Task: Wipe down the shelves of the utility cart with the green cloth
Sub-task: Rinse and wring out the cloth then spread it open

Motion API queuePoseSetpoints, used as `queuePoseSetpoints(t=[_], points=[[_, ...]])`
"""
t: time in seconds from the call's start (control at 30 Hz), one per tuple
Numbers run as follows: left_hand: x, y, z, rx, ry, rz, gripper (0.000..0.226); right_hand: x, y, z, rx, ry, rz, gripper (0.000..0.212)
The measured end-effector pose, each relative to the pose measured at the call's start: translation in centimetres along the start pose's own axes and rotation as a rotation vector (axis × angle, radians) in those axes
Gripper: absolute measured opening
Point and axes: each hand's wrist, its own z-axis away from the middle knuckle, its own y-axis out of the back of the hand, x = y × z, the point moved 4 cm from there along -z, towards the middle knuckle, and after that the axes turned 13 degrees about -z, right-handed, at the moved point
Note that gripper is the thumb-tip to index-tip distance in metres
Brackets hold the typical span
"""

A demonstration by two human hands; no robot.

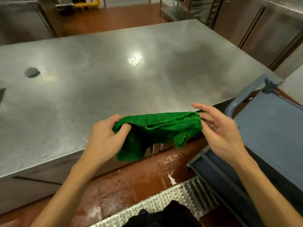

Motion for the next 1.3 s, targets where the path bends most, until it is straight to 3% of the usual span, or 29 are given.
queuePoseSetpoints(t=[0.3,0.43,0.6,0.8,1.0,1.1,1.23,1.3], points=[[-10.0,8.0,1.2,0.147,0.242,0.101,0.042,-2.1,-15.0,-9.3,-0.174,0.060,-0.111,0.041],[-15.5,9.9,2.1,0.161,0.491,0.334,0.030,-2.2,-22.3,-12.4,-0.268,0.059,-0.207,0.038],[-20.8,13.4,3.4,0.352,0.586,0.525,0.034,-2.1,-31.5,-15.3,-0.394,0.023,-0.302,0.035],[-26.1,17.1,3.7,0.530,0.789,0.954,0.029,-2.3,-41.7,-18.2,-0.504,-0.026,-0.382,0.031],[-30.7,22.6,0.2,0.699,0.766,1.203,0.032,-1.6,-50.9,-20.7,-0.613,-0.173,-0.419,0.021],[-32.2,25.1,-1.0,0.738,0.709,1.216,0.031,-1.2,-55.1,-21.2,-0.728,-0.238,-0.417,0.022],[-34.6,27.9,-2.3,0.766,0.582,1.134,0.044,-0.1,-60.4,-21.4,-0.901,-0.338,-0.417,0.044],[-35.8,28.8,-2.8,0.777,0.538,1.113,0.051,1.2,-62.9,-20.9,-1.057,-0.382,-0.348,0.070]])
